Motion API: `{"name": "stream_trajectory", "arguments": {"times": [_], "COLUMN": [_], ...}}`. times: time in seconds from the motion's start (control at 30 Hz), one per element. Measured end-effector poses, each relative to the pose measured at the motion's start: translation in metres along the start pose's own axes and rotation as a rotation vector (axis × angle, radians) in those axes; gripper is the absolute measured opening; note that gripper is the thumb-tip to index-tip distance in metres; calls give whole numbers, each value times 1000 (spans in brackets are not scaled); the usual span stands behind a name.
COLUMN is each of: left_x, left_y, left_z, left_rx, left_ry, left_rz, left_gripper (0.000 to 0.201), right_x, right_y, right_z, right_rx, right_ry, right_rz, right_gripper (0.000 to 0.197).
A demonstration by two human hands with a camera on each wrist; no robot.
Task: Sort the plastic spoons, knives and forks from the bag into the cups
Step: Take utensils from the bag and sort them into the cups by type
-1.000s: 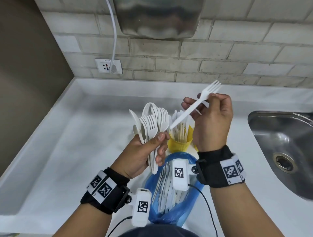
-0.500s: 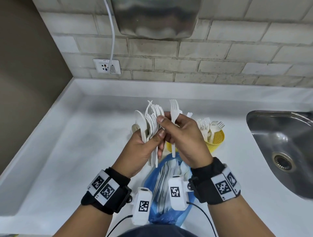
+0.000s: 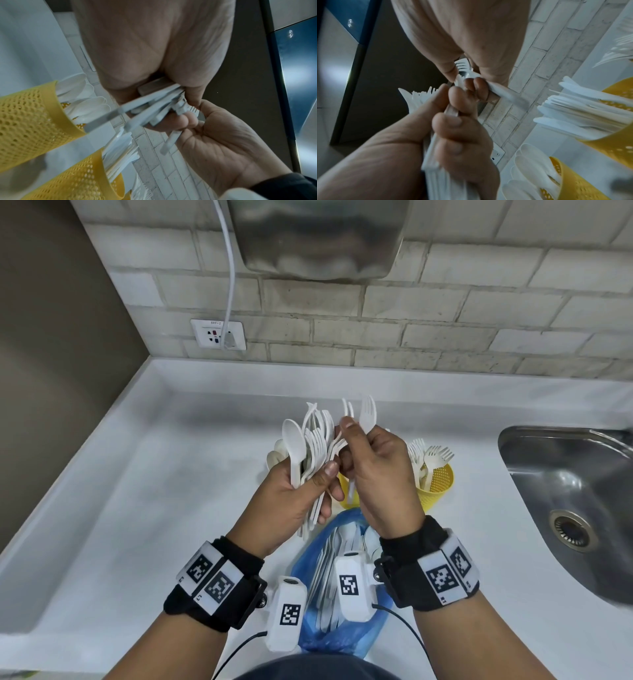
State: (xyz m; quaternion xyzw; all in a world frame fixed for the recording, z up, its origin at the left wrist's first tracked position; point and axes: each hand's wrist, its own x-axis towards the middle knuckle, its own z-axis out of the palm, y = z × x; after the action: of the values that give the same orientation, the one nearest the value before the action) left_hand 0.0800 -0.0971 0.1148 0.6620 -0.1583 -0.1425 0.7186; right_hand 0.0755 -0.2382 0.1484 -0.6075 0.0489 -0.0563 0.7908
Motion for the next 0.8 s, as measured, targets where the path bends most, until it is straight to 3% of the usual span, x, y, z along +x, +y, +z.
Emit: {"name": "stream_trajectory", "arguments": {"times": [0.13,0.23,0.33,0.53,0.67,0.73,0.8], "left_x": [-1,0,1,-3,-2,-1,0], "left_y": [2,3,1,2,2,2,0], "left_z": [1,2,2,2,1,0,1], "left_rx": [25,64,79,123,68,36,15], "left_ry": [2,31,50,21,25,23,9], "left_rz": [18,19,0,-14,-2,3,1], "left_gripper": [32,22,23,22,28,32,35], "right_x": [7,6,4,14,17,14,8], "right_y": [6,10,9,-3,-13,-11,-9], "right_z": [-5,-6,-5,-13,-16,-15,-14], "right_rx": [-3,-83,-70,203,277,156,-29], "right_ry": [41,-29,-21,220,279,212,80], "right_rz": [30,64,62,20,-51,-62,-38], "right_gripper": [40,45,38,20,8,9,23]}}
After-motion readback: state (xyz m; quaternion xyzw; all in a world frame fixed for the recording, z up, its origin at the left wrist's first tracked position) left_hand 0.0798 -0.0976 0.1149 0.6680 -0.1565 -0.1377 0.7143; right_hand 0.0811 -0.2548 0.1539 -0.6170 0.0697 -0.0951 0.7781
